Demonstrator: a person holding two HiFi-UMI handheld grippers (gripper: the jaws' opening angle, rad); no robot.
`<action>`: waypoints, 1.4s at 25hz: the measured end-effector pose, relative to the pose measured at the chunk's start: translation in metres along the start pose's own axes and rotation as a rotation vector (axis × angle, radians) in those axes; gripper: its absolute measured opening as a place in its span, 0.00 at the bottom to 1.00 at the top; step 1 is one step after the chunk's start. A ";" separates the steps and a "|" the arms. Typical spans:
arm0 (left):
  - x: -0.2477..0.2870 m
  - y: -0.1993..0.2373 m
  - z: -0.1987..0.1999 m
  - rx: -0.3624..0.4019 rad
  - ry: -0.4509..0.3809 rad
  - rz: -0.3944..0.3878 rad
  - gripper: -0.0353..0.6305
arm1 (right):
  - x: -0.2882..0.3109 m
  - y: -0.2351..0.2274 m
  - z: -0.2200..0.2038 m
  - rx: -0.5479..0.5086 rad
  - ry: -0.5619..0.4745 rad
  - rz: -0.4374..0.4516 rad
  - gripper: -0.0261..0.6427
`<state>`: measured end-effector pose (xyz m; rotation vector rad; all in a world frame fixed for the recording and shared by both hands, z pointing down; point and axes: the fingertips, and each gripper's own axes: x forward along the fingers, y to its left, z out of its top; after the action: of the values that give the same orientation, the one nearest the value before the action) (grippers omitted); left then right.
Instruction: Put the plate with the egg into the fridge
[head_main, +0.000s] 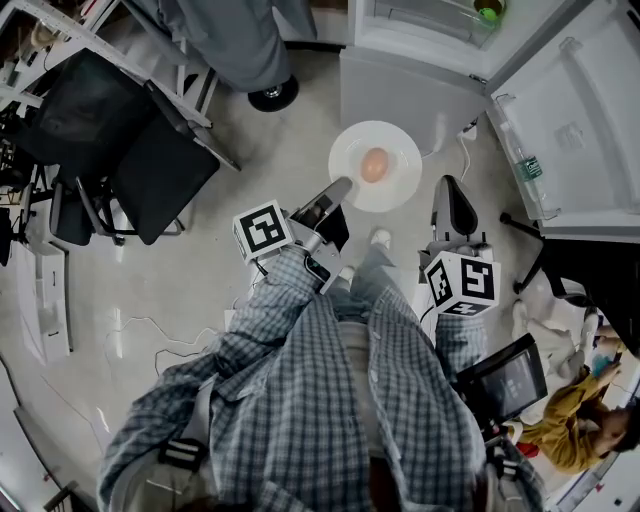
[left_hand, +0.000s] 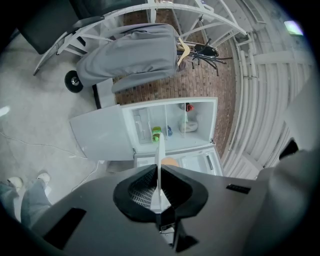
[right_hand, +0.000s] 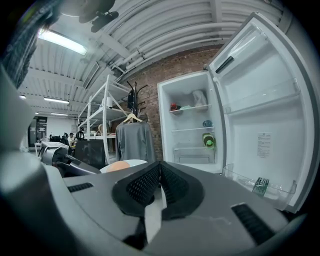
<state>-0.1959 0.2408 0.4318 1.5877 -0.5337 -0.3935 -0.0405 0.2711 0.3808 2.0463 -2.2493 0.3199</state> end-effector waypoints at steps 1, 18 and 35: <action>0.004 0.001 0.002 0.001 -0.004 0.004 0.08 | 0.004 -0.004 0.001 -0.001 -0.001 0.003 0.05; 0.087 -0.002 0.019 -0.011 -0.046 0.004 0.08 | 0.063 -0.076 0.020 -0.006 0.005 0.026 0.05; 0.155 -0.013 0.027 -0.008 -0.079 -0.003 0.08 | 0.106 -0.136 0.037 0.001 -0.013 0.056 0.05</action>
<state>-0.0804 0.1327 0.4266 1.5708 -0.5891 -0.4614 0.0865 0.1485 0.3790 1.9942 -2.3178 0.3130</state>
